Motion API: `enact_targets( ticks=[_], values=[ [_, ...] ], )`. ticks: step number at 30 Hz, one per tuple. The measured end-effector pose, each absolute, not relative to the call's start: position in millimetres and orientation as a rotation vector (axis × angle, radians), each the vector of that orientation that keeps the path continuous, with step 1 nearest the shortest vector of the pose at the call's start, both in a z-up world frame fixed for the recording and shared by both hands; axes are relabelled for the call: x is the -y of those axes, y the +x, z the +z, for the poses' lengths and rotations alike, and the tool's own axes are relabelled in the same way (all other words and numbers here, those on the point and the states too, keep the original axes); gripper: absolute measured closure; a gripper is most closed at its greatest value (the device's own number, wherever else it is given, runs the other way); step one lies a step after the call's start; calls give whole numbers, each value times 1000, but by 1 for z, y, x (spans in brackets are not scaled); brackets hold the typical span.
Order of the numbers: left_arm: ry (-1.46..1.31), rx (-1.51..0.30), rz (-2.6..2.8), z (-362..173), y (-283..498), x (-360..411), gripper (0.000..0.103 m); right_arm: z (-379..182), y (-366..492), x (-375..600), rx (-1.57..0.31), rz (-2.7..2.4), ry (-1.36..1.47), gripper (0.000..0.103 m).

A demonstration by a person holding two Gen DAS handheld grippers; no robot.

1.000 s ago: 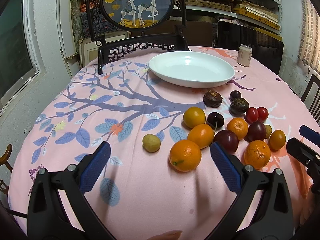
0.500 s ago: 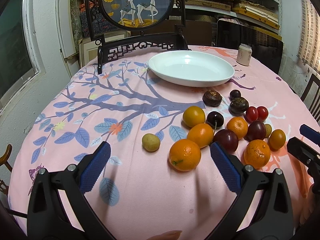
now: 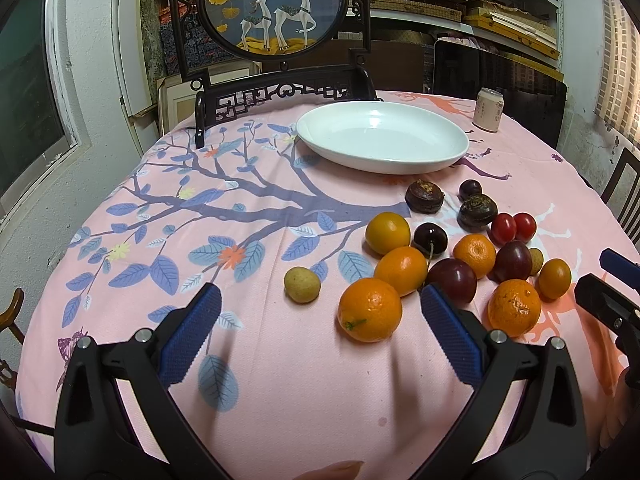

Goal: Organize fruits

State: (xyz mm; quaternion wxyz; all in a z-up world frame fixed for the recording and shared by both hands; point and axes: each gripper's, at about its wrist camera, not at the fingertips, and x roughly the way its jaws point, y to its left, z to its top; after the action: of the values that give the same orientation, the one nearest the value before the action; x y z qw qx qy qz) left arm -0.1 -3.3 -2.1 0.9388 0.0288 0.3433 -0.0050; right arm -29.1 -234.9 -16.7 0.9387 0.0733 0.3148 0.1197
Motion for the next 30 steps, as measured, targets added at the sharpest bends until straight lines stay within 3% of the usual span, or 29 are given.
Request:
enact_targets(
  ticks=[23, 30],
  values=[
    [68, -726, -18, -12, 0, 7, 2, -18, -28, 235, -658, 247, 149, 1],
    [101, -852, -73, -28, 11, 10, 2, -27, -28, 243, -806, 265, 79, 1]
  ],
)
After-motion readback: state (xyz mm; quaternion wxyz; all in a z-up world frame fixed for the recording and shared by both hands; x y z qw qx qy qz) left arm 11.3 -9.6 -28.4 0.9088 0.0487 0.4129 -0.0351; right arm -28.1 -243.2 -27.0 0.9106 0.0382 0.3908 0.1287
